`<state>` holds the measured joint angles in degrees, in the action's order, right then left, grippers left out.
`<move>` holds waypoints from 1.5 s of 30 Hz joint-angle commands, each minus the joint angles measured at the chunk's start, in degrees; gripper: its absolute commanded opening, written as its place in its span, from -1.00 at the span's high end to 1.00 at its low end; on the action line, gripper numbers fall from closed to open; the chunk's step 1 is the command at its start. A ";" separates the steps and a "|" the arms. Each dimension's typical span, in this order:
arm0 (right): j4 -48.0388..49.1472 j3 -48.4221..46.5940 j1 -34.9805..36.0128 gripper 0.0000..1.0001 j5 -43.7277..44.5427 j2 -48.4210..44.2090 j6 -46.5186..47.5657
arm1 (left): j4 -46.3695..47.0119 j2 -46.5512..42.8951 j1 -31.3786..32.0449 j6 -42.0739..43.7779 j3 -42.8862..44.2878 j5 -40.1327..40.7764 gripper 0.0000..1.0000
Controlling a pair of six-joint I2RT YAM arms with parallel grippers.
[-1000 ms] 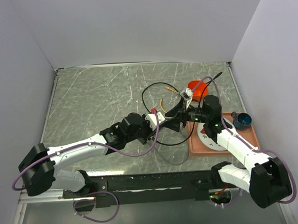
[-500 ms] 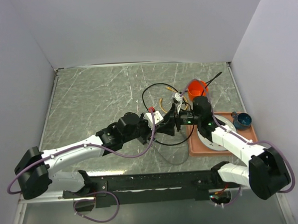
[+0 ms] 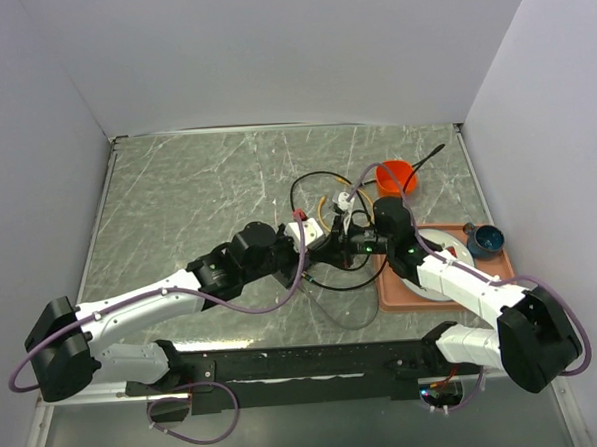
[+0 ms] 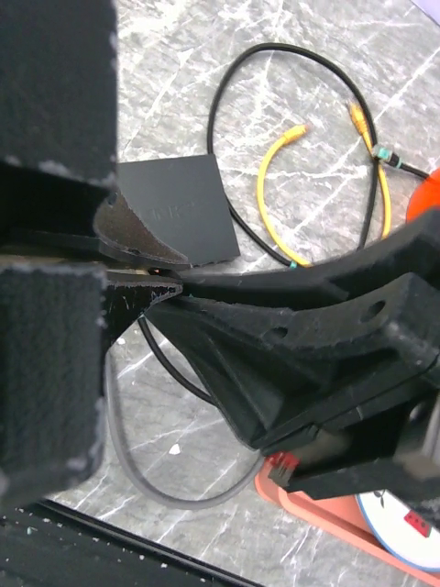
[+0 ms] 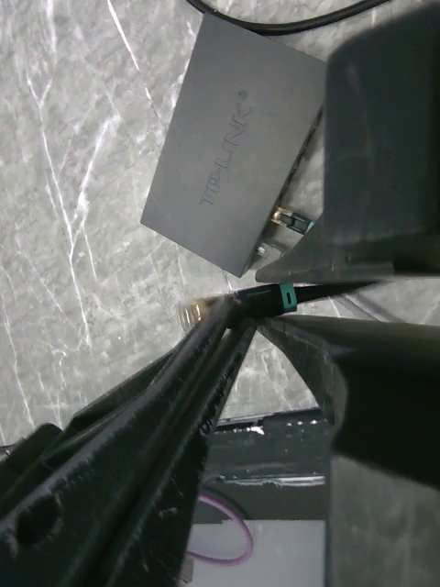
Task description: Insert the plug into the switch port
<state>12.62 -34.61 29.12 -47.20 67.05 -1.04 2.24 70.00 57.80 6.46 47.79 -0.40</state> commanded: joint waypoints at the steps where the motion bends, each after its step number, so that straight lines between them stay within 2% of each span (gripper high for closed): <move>1: 0.74 -2.13 0.49 0.98 2.72 0.80 0.51 | 2.94 -1.18 0.12 -0.83 2.48 -1.09 0.99; 3: 0.39 -2.13 0.49 1.00 3.17 0.98 0.51 | 3.38 -1.44 0.12 -0.66 2.22 0.13 0.99; 4: 0.30 -2.13 0.58 1.00 3.60 0.89 0.51 | 3.65 -1.53 0.12 -0.57 2.13 0.23 0.92; 5: 0.47 -1.87 0.58 1.00 3.87 0.81 0.51 | 4.08 -1.70 0.03 -0.66 1.87 0.23 0.83; 6: 0.82 -1.60 0.50 1.00 4.31 0.54 0.60 | 4.87 -1.79 0.03 -1.44 1.69 5.71 0.70; 7: 0.65 -1.34 0.49 1.00 5.53 0.37 0.42 | 5.14 -1.88 -0.06 -2.06 1.52 7.68 0.45; 9: 0.21 -1.07 0.49 1.00 6.59 -0.25 0.25 | 5.49 -2.23 -1.72 -5.90 1.69 13.20 0.26; 10: 0.21 -0.46 0.49 1.00 7.12 -0.51 0.25 | 4.54 -2.49 -2.86 -8.54 2.04 13.06 0.15; 12: 0.56 0.15 0.49 1.00 8.52 -1.48 -0.02 | 4.35 -3.72 -7.77 -15.37 2.31 8.96 0.07; 13: 0.65 0.59 0.58 1.00 9.22 -1.91 -0.19 | 4.79 -4.25 -9.70 -17.42 2.13 6.15 -0.23; 14: 0.74 0.94 0.67 1.00 10.28 -2.88 -0.28 | 5.40 -4.86 -13.38 -19.01 1.52 3.33 -0.28; 16: 1.09 1.73 0.67 1.00 11.25 -4.02 -0.54 | 5.49 -4.61 -15.95 -22.97 1.60 -2.46 -0.45; 21: 0.39 1.56 1.46 1.00 13.01 -5.70 -0.28 | 4.43 1.27 -18.78 -28.59 5.73 -12.67 -0.42; 22: 0.30 1.56 1.64 1.00 13.27 -5.87 -0.28 | 5.05 2.15 -18.86 -29.48 6.00 -15.21 -0.30; 26: 0.65 1.91 1.81 1.00 14.33 -6.75 -0.28 | 6.81 7.68 -18.95 -33.26 8.89 -25.32 -0.13; 33: 1.09 3.06 1.99 1.00 18.89 -8.69 -0.80 | 9.97 11.21 -18.95 -37.74 8.99 -31.15 0.14; 45: 3.72 5.34 1.81 1.00 24.88 -12.02 -2.74 | 12.61 13.41 -18.69 -40.47 7.85 -34.22 0.35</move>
<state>12.84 -30.94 30.98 -26.24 57.25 -2.74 12.12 82.78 38.70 -32.21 54.98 -30.94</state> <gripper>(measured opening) 0.170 0.332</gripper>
